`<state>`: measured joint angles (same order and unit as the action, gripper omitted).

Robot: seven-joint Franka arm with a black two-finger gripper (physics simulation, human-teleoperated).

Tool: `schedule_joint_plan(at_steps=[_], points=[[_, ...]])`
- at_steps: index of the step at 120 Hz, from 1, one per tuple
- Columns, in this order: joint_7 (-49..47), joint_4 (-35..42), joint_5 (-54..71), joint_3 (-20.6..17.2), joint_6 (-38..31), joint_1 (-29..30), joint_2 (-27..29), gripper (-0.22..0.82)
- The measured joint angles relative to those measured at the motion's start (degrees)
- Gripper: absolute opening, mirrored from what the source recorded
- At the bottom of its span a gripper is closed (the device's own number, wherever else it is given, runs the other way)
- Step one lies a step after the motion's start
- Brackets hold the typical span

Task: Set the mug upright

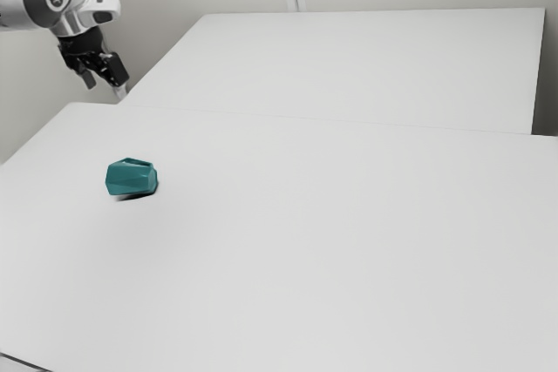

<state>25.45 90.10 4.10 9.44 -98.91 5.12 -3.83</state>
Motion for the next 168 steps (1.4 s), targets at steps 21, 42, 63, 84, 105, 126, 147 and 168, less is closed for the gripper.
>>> schedule_joint_plan(at_steps=[21,42,63,84,105,126,147,168], points=[[-0.02,-0.93,-1.16,0.91,-1.52,0.26,-0.60,0.60],[2.20,-4.79,-6.94,0.96,-2.22,8.95,-6.12,0.60],[6.42,-9.61,-14.30,0.38,-2.39,15.36,-14.67,0.60],[11.14,-13.69,-20.01,-2.82,-1.94,22.30,-22.75,0.60],[15.34,-17.15,-23.22,-8.38,-1.07,28.76,-29.60,0.60],[18.82,-17.96,-24.53,-13.96,-0.34,34.08,-32.65,0.60],[21.46,-17.90,-25.80,-16.13,0.39,36.51,-35.14,0.60],[23.42,-17.50,-28.11,-16.28,0.93,37.31,-37.48,0.60]])
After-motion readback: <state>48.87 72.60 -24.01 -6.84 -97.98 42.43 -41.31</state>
